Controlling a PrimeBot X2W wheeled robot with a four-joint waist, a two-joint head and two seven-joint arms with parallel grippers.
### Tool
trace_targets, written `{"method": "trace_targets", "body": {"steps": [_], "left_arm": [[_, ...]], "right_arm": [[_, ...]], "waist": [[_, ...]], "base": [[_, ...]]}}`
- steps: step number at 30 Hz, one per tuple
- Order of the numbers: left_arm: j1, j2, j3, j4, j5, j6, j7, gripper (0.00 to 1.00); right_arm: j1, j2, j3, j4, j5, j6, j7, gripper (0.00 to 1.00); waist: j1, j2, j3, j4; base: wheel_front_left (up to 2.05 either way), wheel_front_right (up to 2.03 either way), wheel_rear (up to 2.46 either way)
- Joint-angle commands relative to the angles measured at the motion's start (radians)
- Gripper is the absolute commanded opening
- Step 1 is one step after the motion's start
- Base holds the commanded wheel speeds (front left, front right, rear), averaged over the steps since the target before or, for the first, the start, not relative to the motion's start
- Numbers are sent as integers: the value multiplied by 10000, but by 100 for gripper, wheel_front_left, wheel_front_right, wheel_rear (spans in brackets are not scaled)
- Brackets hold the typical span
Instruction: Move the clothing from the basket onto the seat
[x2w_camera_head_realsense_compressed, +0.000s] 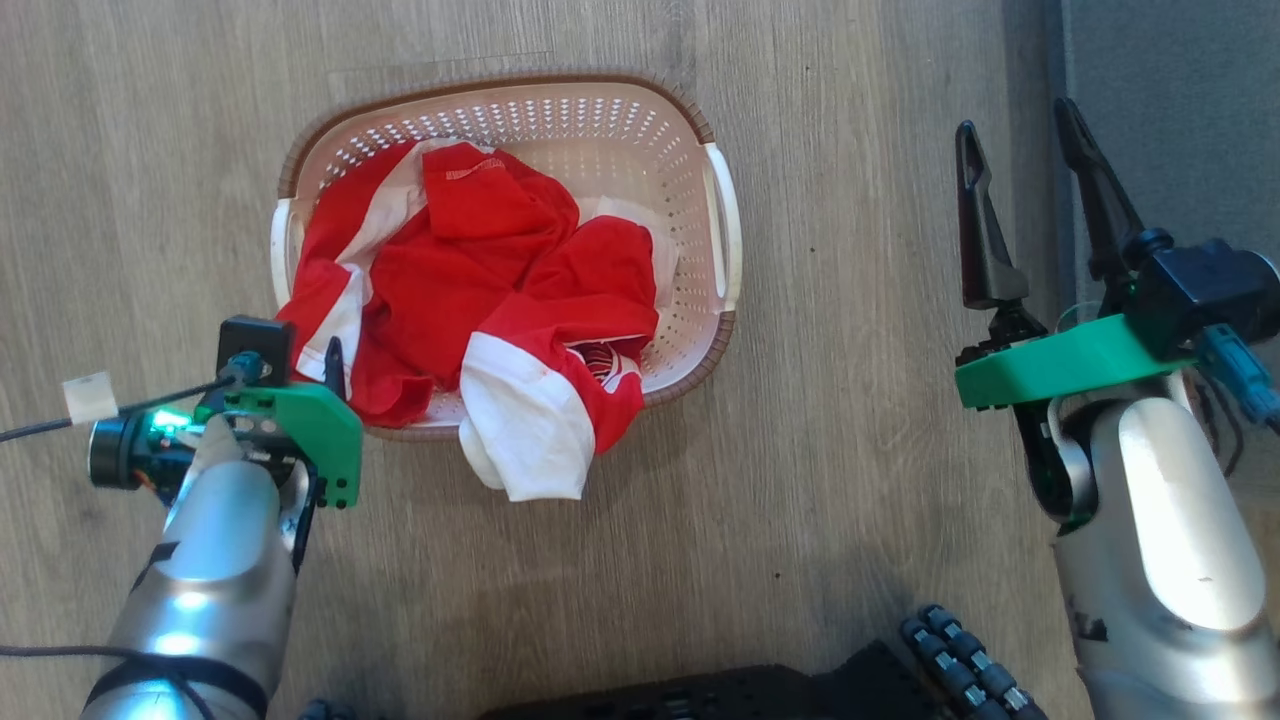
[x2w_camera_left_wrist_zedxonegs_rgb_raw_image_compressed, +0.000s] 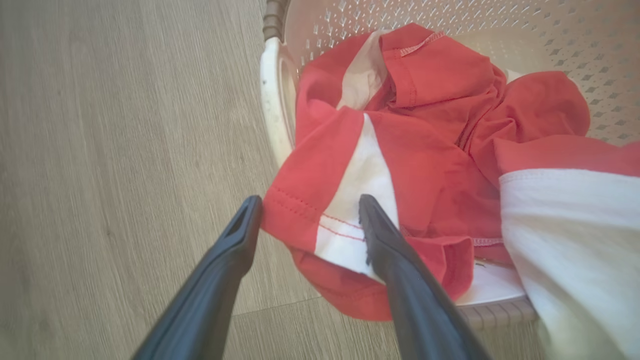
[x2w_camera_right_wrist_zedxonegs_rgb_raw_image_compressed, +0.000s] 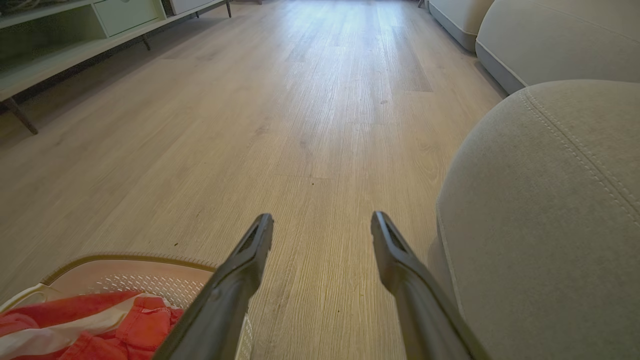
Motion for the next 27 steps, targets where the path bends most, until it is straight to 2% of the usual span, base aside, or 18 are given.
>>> {"method": "trace_targets", "body": {"steps": [1, 9, 11, 14, 21, 23, 27], "left_arm": [[45, 342, 240, -9, -104, 69, -95, 100], [8, 236, 123, 198, -277, -95, -96, 100], [8, 207, 106, 318, -338, -168, -96, 96], [12, 165, 60, 403, -393, -213, -96, 100], [-86, 70, -22, 399, -535, -309, -96, 100], [-124, 66, -45, 398, -564, -319, -97, 77], [-156, 53, -77, 467, -608, -315, -97, 68]], "right_arm": [[21, 128, 186, -339, 95, 71, -92, 100], [18, 135, 226, -278, 127, 71, -92, 100], [13, 135, 229, -278, 133, 71, -92, 100], [14, 136, 233, -301, 129, 71, -92, 100], [-5, 137, 205, -405, 102, 71, -92, 100], [-10, 137, 185, -418, 103, 71, -92, 100], [-26, 138, 173, -425, 99, 71, -92, 100]], "waist": [[0, 1, -7, 14], [0, 1, -76, 96], [0, 1, -87, 106], [0, 1, -75, 114], [0, 1, 163, 136], [0, 1, 238, 129], [0, 1, 305, 113]], "base": [[0, 0, 0], [0, 0, 0], [0, 0, 0], [0, 0, 0], [0, 0, 0], [0, 0, 0], [0, 0, 0]]}}
